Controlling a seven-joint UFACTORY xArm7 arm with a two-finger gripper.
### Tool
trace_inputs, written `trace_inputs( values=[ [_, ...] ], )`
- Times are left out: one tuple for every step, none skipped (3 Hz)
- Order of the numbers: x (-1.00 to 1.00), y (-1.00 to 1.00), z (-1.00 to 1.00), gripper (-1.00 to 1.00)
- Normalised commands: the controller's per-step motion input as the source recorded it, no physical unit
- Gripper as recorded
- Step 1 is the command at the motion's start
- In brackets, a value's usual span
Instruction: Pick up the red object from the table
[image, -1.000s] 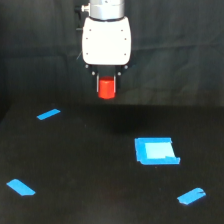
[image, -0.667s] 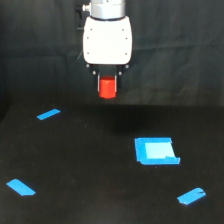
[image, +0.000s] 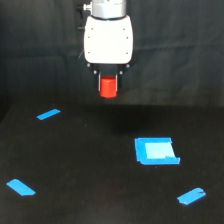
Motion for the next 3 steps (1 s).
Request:
trace_inputs(
  values=[
    [-0.01, -0.07, 0.12, -0.94],
    [0.0, -0.04, 0.03, -0.98],
    [-0.01, -0.01, 0.06, -1.0]
  ],
)
